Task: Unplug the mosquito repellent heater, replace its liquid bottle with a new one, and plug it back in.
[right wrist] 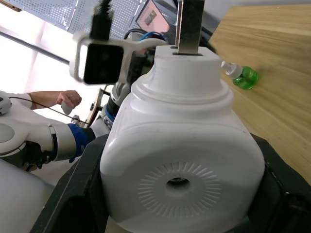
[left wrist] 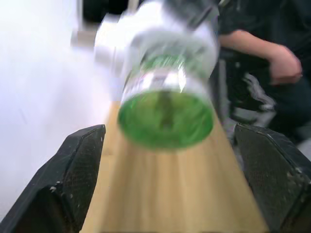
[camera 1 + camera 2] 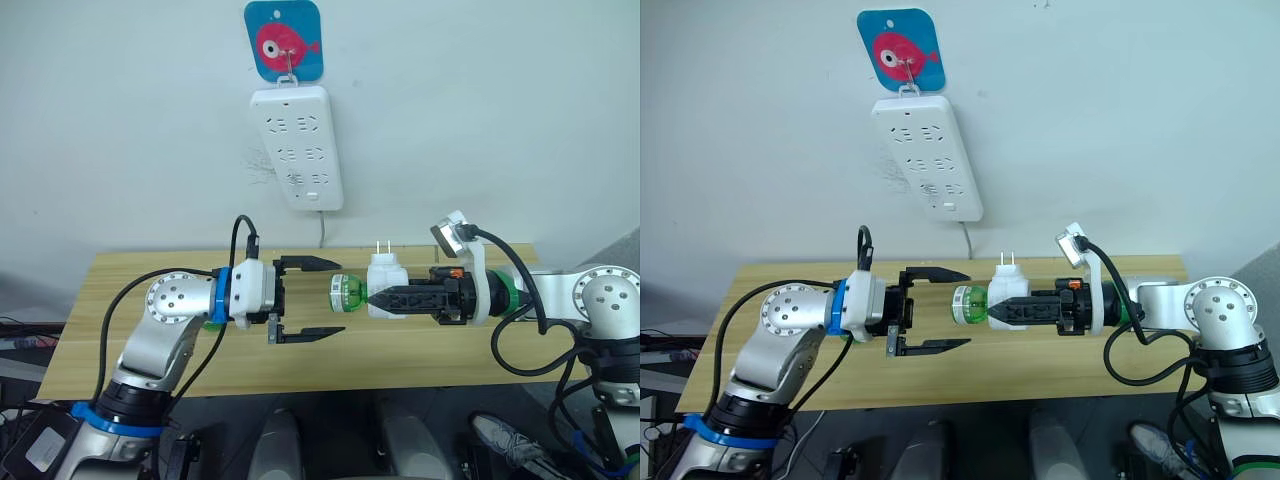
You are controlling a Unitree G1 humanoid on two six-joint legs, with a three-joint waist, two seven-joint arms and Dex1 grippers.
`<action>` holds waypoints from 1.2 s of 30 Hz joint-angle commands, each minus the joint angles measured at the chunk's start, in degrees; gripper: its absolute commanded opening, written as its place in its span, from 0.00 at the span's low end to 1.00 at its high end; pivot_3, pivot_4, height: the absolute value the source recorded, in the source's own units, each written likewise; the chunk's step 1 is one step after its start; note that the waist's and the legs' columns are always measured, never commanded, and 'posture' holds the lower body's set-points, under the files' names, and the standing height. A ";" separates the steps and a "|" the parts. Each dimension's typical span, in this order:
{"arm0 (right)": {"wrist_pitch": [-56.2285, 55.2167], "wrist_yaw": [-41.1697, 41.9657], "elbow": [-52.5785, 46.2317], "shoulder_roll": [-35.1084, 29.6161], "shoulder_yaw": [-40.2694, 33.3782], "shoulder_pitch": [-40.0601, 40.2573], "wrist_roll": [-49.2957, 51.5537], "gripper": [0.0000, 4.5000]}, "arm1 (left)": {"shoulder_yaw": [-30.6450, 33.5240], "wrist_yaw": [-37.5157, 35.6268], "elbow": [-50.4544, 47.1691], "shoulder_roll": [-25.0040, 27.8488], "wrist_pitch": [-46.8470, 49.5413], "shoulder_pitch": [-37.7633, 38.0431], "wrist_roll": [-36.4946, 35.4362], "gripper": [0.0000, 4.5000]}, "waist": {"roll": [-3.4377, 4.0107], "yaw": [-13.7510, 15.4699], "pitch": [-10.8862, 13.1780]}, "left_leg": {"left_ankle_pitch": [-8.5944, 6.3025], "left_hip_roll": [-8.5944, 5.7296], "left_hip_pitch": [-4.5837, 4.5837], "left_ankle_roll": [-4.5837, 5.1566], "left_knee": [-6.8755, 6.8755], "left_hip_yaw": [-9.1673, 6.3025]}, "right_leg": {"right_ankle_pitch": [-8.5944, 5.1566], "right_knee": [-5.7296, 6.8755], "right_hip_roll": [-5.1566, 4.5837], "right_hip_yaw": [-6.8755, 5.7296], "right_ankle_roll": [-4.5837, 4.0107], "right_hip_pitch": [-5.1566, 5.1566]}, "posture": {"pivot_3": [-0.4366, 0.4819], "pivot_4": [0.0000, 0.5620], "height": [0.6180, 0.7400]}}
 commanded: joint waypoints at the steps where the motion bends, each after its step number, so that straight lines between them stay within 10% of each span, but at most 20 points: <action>1: -0.07 0.34 -0.32 -0.20 -1.38 -0.41 0.99 0.68 | 0.76 -0.56 0.42 -0.70 -6.32 0.31 0.88 1.00 | 0.00 -0.05 0.00 | 0.00 0.00 0.01 0.00 0.01 0.00 | 0.00 0.01 0.01 0.00 0.00 0.00 | 0.36 0.37 0.88; 13: -0.01 -0.33 -0.62 -0.13 -1.31 -0.43 1.74 0.68 | -1.33 2.22 5.45 -4.88 -14.28 -3.38 4.26 1.00 | 0.00 -0.15 0.00 | 0.00 0.00 0.01 0.00 0.03 0.02 | 0.03 0.02 0.01 0.02 0.04 0.00 | 0.34 0.37 0.88; 21: -0.09 -0.93 -0.83 -0.11 -1.37 -0.21 2.40 0.68 | -2.68 1.24 4.73 -4.46 -14.89 -3.26 3.26 0.51 | 0.00 -0.19 0.00 | 0.00 0.00 0.01 0.01 0.03 0.00 | 0.03 0.03 0.02 0.01 0.04 0.00 | 0.34 0.38 0.88; 25: 0.06 -0.91 -0.86 -0.18 -1.28 -0.18 2.61 0.68 | -2.49 0.75 4.16 -3.83 -14.64 -3.88 2.66 0.50 | 0.00 -0.19 0.00 | 0.00 0.00 0.01 0.01 0.03 0.00 | 0.03 0.03 0.02 0.01 0.04 0.00 | 0.35 0.38 0.88; 36: -0.11 1.40 -2.75 -0.90 -1.25 0.72 -0.03 0.68 | -1.79 -0.93 -5.37 13.24 37.76 -11.75 -18.14 0.50 | 0.00 -0.50 0.00 | 0.00 0.03 0.01 0.01 0.01 -0.16 | 0.03 0.06 0.08 -0.09 0.05 0.00 | 0.36 0.39 0.88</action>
